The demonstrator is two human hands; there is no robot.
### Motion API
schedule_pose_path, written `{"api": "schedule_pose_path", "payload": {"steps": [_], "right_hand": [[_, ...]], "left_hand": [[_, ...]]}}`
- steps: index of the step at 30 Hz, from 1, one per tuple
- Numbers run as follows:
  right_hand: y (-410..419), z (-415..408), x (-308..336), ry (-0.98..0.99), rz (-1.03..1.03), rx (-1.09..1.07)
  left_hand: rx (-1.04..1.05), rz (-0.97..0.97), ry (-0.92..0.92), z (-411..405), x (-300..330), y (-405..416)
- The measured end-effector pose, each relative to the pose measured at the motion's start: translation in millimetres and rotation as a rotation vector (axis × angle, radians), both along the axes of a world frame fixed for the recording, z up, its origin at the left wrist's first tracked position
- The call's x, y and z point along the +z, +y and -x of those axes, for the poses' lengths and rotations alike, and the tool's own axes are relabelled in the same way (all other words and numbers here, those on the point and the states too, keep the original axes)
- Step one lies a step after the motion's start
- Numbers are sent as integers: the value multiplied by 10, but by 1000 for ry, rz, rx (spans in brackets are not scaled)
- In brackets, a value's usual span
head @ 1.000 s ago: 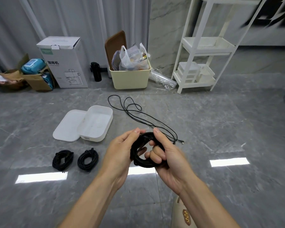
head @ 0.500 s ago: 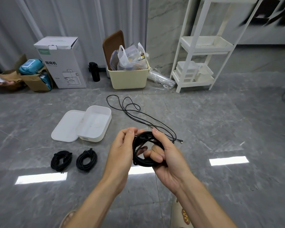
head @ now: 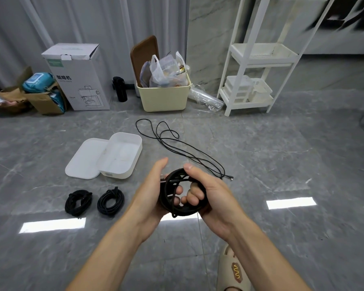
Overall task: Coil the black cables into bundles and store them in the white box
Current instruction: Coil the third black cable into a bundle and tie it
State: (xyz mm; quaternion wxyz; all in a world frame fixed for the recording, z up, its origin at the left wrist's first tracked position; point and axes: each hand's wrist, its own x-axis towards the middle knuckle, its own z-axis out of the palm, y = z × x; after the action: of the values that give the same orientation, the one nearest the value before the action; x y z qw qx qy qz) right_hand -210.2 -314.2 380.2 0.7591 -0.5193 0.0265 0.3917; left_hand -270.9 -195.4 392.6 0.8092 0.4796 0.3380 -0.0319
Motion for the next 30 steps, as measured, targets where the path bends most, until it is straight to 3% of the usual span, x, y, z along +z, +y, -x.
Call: {"api": "schedule_pose_path", "payload": {"steps": [11,17,23,30], "right_hand": [[-37,-62,82,163,-246,-58],[-37,-69,126,137,-309,-43],[-54,-32,169,22,-202,92],[14,2,280,92,-169,40]], "left_hand": [[179,191,-272,-67,-26,-130],[-16,354,-304,-16,38,7],[-131,178,-166,-4,84,82],[49,72,-227,-42,144,-58]]}}
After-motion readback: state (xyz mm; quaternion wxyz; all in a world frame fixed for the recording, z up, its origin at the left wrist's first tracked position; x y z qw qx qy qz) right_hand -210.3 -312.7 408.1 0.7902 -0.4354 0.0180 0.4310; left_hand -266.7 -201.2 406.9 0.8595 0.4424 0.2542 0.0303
